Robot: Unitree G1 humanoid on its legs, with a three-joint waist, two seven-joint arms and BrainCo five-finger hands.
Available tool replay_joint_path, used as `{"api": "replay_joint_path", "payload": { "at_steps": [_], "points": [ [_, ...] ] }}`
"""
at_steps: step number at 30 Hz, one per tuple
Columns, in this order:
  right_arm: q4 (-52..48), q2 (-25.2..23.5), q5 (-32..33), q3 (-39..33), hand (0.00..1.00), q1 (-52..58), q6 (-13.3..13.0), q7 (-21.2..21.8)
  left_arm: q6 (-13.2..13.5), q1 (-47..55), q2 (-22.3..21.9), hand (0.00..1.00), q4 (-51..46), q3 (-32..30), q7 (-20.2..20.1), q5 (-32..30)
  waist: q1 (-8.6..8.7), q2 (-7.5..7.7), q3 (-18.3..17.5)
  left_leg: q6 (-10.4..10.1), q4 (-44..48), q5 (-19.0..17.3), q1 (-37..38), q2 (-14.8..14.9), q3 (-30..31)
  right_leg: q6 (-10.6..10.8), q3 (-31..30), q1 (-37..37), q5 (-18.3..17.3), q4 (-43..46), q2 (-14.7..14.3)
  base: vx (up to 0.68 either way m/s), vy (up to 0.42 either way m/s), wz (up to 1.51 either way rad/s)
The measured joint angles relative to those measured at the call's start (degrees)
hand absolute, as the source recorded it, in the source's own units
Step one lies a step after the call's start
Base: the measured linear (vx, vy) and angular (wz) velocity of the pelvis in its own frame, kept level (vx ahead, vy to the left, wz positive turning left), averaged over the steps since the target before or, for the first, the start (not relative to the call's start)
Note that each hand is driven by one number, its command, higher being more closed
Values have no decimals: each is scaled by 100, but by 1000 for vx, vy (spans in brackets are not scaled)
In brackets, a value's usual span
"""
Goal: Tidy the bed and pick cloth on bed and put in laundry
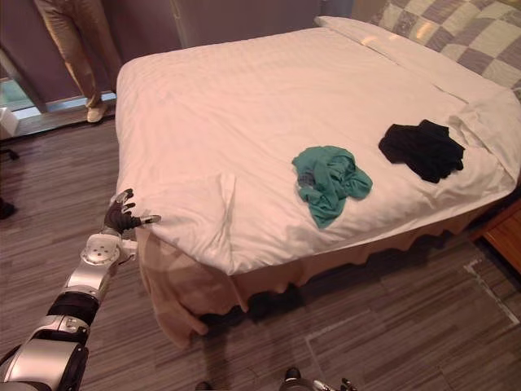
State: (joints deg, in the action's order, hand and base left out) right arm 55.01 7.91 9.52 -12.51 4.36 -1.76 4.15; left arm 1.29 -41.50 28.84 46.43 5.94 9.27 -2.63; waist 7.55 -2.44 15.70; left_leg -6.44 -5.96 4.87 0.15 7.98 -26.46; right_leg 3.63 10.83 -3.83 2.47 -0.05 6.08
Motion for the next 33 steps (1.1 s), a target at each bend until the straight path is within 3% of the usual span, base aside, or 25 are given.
{"api": "replay_joint_path", "payload": {
  "at_steps": [7,8,14,16,22,26,30,31,33],
  "points": [
    [-414,134,301,460,0,-507,-93,35,-45,-853,3,0,54,125,489,-342,148,72,795,52,2,81,-330,-19,-265,-28,-316,-557,114,158,-1,-29,5,-18],
    [-478,140,316,553,0,-537,-96,42,-42,-990,27,100,53,160,641,-471,148,86,880,59,2,87,-396,-22,-311,-32,-374,-667,118,193,-2,-13,7,-16],
    [-524,189,416,847,0,-746,-108,157,-241,-1615,136,100,84,384,817,-1238,142,141,1091,90,1,117,-624,-36,-453,-45,-520,-1043,133,358,22,1,11,-9],
    [-592,184,420,882,0,-824,-113,162,-358,-1799,190,100,205,470,679,-1516,142,150,1135,93,0,118,-674,-37,-464,-44,-530,-1109,133,385,40,0,0,0],
    [-702,168,422,953,0,-820,-118,144,-376,-1733,214,100,215,655,178,-1812,94,153,1132,97,1,120,-603,-52,-492,-39,-460,-987,128,392,98,40,27,7],
    [-718,152,425,904,0,-614,-230,100,-143,-891,191,100,115,638,-11,-1811,87,139,1068,123,1,79,-164,-47,-650,21,-282,-445,-33,383,140,41,17,16],
    [-708,117,538,432,0,-127,-227,-90,67,666,157,100,-173,383,-231,-1703,44,100,462,93,1,58,110,-58,-683,61,-72,-60,-204,368,172,92,-3,21],
    [-702,122,656,192,0,68,-227,-164,90,1233,122,0,-258,186,-307,-1641,17,84,237,54,0,28,250,-57,-597,67,27,134,-285,359,175,94,-12,26],
    [-698,133,750,-190,0,300,-229,-294,87,2011,58,0,-311,-149,-329,-1577,-57,73,-113,23,-1,0,380,-54,-487,95,149,341,-381,346,178,91,-15,32]
  ]
}}
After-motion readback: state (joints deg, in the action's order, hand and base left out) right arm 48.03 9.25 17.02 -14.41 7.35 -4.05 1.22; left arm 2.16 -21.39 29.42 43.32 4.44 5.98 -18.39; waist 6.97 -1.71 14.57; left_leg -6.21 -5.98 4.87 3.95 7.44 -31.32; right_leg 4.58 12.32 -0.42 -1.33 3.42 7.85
